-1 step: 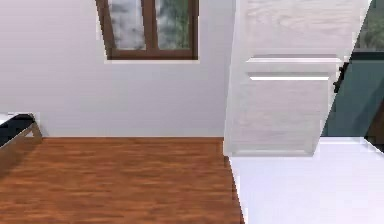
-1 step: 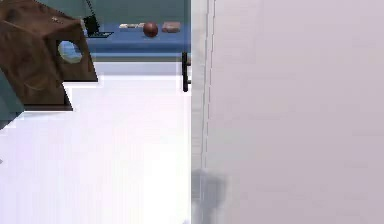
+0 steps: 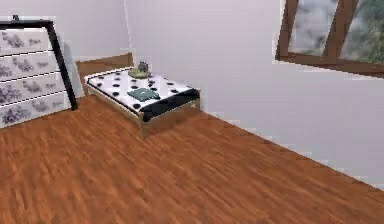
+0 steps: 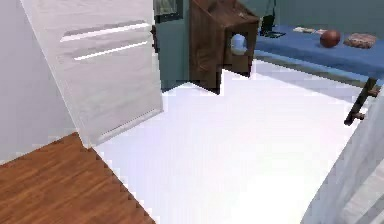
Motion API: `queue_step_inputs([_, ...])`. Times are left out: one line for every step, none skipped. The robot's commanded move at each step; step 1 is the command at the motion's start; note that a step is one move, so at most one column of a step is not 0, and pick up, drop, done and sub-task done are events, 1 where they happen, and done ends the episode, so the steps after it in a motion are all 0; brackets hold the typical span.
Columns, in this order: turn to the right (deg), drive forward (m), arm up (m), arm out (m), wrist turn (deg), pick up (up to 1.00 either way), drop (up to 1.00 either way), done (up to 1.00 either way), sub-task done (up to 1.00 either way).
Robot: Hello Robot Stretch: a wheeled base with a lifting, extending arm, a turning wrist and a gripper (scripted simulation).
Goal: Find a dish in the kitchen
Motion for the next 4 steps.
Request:
queue_step_inputs([-45.0, 0.00, 0.00, 0.00, 0.0, 0.00, 0.00, 0.00, 0.00])
queue_step_inputs([-9.0, 0.00, 0.00, 0.00, 0.0, 0.00, 0.00, 0.00, 0.00])
queue_step_inputs([0.0, 0.25, 0.00, 0.00, 0.0, 0.00, 0.00, 0.00, 0.00])
queue_step_inputs([-27.0, 0.00, 0.00, 0.00, 0.0, 0.00, 0.00, 0.00, 0.00])
